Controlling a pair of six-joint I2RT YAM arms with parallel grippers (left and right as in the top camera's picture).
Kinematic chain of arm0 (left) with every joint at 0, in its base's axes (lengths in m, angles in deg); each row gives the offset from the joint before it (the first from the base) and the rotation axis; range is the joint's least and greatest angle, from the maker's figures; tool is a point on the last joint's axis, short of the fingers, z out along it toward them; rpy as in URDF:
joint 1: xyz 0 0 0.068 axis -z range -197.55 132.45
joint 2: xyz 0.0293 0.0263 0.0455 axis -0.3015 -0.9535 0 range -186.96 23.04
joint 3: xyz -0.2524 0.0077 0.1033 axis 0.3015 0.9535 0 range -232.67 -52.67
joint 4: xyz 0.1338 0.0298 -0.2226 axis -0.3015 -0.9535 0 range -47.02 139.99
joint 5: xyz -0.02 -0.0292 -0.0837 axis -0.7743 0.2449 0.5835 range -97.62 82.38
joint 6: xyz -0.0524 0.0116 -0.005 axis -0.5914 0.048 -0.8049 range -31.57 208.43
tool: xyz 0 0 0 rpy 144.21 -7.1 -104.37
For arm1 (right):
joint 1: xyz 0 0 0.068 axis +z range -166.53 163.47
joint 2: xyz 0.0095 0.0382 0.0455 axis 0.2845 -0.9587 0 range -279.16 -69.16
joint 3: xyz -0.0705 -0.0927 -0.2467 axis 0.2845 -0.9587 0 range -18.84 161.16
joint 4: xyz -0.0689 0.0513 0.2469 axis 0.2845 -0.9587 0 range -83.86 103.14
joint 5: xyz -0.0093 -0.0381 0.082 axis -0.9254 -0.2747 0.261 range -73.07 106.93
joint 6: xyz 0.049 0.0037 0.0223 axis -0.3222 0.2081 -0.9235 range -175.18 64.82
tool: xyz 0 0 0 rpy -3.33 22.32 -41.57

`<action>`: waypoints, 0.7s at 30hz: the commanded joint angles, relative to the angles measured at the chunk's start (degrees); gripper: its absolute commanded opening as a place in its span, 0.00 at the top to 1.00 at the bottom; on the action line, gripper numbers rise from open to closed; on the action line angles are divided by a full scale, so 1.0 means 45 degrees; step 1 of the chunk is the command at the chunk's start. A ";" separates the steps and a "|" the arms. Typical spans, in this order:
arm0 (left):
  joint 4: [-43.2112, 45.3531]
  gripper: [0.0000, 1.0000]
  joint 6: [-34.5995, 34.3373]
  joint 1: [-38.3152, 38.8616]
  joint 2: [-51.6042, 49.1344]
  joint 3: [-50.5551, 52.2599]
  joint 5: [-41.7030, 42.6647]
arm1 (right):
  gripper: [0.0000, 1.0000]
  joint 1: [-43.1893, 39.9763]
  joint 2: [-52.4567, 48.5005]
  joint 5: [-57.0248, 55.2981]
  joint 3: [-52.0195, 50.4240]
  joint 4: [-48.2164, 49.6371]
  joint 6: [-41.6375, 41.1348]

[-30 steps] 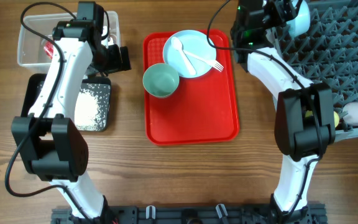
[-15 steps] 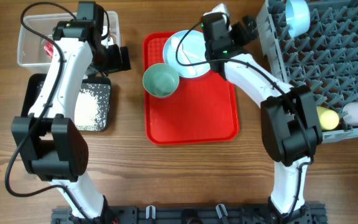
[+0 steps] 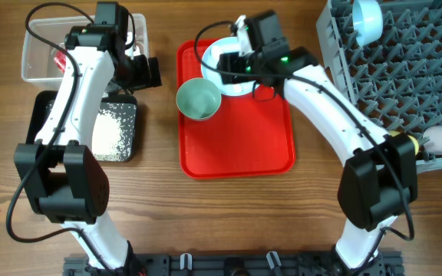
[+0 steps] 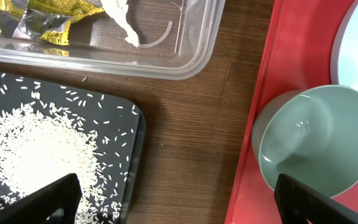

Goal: Sort waste into correct bins and load items into the dishwasher rack
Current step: 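Reach the right gripper to the pale green bowl and grasp its rim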

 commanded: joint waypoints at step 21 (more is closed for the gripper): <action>-0.0005 0.00 -0.0160 -0.0083 -0.0112 0.0068 0.0102 | 0.76 0.1205 -0.2331 -0.0529 -0.0019 -0.1491 -0.4585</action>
